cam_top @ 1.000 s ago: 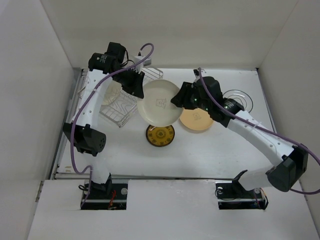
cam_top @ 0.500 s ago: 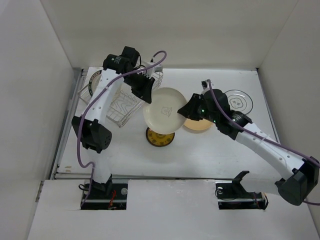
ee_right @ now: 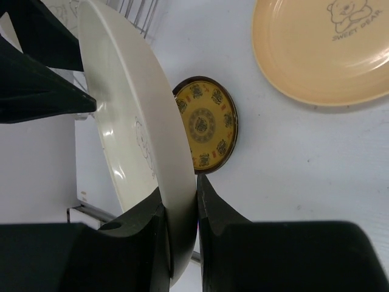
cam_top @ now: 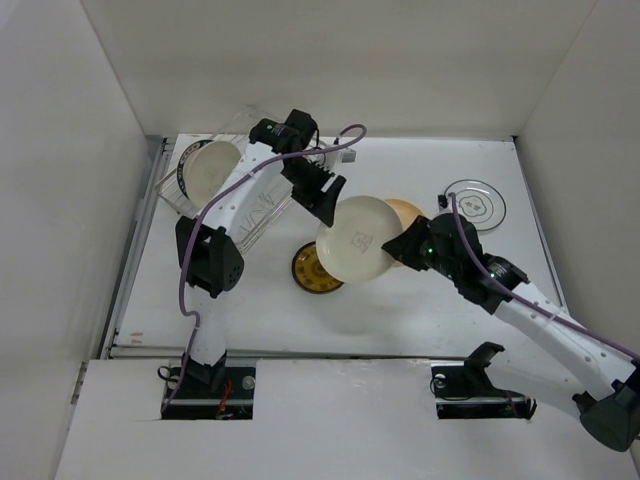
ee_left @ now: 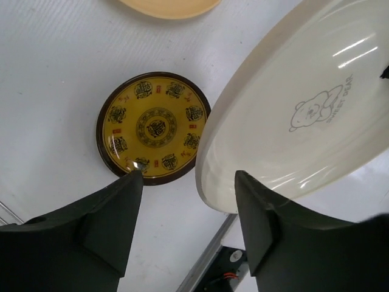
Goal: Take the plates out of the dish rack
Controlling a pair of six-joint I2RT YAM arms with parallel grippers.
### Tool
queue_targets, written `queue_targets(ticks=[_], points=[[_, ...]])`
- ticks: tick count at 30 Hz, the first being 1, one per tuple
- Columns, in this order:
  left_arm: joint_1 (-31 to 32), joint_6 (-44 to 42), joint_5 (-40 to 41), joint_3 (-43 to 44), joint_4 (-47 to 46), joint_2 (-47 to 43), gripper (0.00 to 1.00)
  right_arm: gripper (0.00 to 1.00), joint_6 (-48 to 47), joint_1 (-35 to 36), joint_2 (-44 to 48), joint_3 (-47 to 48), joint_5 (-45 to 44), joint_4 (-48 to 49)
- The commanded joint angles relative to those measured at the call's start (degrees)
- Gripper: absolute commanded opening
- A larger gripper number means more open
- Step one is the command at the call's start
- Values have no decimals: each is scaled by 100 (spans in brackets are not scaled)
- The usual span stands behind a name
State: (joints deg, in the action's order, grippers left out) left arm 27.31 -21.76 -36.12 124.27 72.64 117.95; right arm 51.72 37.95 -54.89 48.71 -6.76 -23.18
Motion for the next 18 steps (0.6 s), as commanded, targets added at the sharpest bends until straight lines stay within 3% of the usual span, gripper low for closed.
queue_targets(ticks=[1,4,7,9,11,18], points=[[213,-4,-36,273,-92,-10,60,0,303,-7,312,-80,-238,59],[284,48,175,387,-92,122,74,0,365,-7,470,-221,-238,6],[407,102,412,458,-197,176,80,0,426,-7,524,-274,-298,-63],[407,215,552,510,-267,176,94,0,426,-7,524,-274,-299,-125],[407,365,956,580,-356,176,100,0,478,-7,524,-274,-351,-125],[407,716,2371,687,-716,-131,100,0,479,-314,85,58,-650,-502]])
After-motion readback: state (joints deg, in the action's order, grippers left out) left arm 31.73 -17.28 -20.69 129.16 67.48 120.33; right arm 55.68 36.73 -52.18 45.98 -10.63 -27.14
